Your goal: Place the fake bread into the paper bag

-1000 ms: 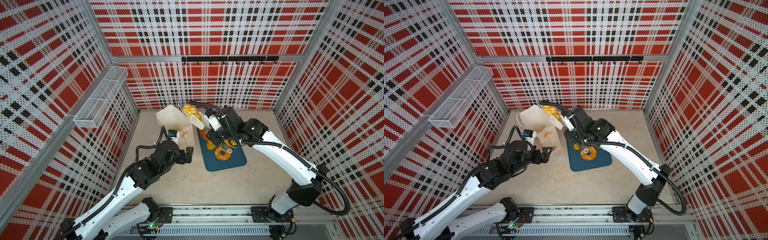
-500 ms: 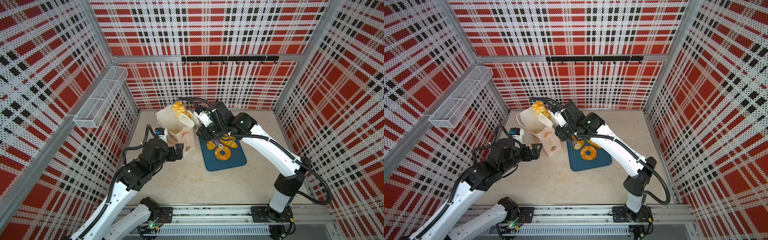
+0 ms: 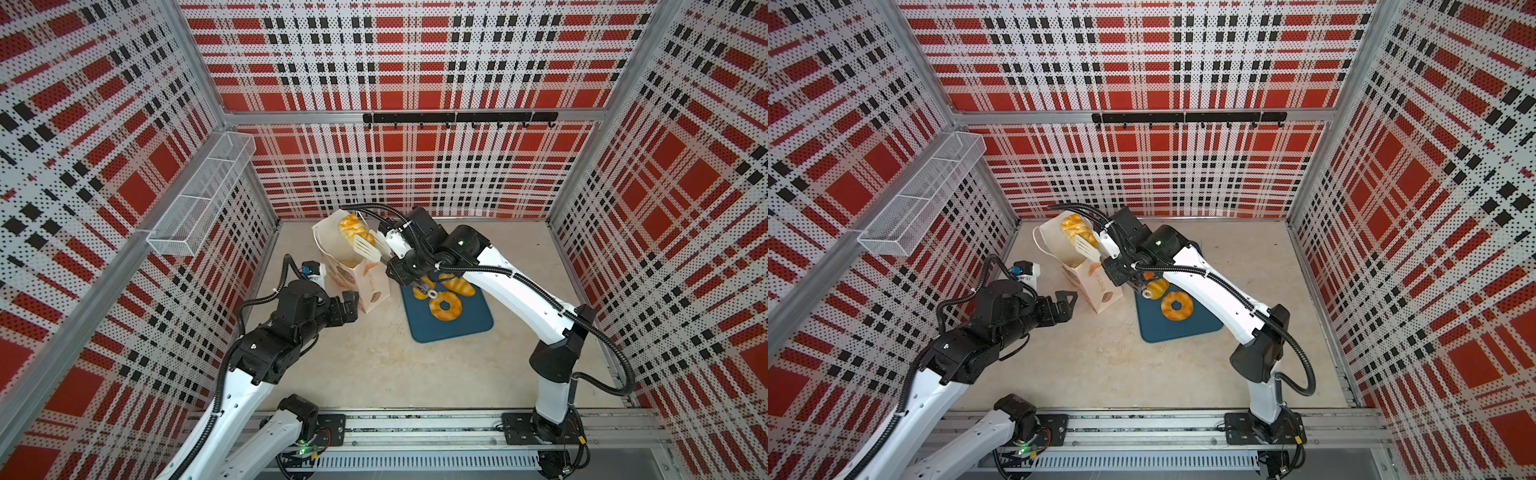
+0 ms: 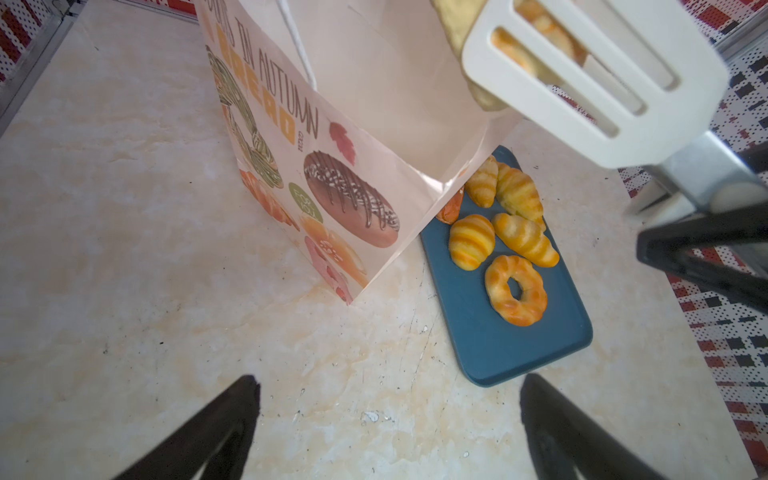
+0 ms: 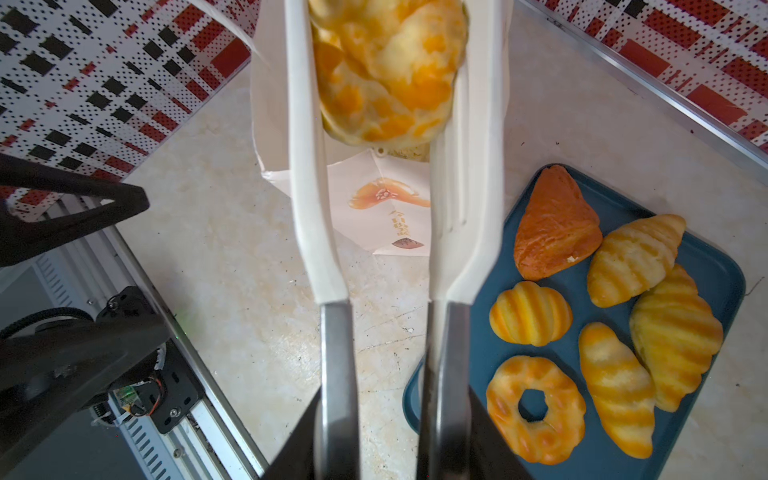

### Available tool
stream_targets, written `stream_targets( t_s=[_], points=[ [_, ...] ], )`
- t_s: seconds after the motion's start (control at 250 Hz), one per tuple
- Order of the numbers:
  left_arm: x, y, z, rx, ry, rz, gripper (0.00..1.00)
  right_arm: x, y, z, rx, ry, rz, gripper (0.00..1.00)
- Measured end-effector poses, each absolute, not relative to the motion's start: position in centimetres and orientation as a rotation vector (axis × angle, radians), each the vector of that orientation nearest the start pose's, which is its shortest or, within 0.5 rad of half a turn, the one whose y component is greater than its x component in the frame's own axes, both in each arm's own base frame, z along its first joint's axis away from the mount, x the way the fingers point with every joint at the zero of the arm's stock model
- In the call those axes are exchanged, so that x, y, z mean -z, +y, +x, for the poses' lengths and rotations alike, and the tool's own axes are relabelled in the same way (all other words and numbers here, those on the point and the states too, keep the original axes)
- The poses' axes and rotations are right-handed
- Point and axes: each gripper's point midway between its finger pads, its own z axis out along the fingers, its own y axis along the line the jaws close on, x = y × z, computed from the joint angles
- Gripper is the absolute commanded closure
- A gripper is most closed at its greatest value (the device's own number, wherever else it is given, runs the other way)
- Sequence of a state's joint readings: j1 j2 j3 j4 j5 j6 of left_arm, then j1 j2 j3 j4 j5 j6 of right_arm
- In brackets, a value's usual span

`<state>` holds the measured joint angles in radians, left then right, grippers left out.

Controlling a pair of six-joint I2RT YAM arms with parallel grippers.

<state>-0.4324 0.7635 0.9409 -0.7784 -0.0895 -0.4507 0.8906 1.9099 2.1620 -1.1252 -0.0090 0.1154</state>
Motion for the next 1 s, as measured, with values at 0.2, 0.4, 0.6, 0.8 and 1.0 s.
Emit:
stream_targets(
  t_s=[0.2, 0.4, 0.6, 0.8, 1.0],
  points=[
    [-25.5, -9.8, 24.3, 0.415, 2.210, -0.074, 0.01, -29.4, 38.1, 31.2, -0.423, 2.307, -0.934, 0.57],
    [-25.0, -11.4, 23.9, 0.393, 2.227, 0.003, 0.01, -29.6, 38.0, 31.3, -0.409, 2.309, -0.931, 0.55],
    [-24.0, -12.5, 23.9, 0.358, 2.261, 0.050, 0.01, -29.6, 38.1, 31.5, -0.402, 2.314, -0.930, 0.43],
    [-24.3, -12.5, 23.8, 0.365, 2.247, 0.036, 0.01, -29.5, 38.0, 31.5, -0.391, 2.316, -0.929, 0.40],
    [-24.4, -13.3, 23.5, 0.377, 2.244, 0.055, 0.01, -29.4, 37.8, 31.7, -0.373, 2.317, -0.922, 0.40]
  ],
)
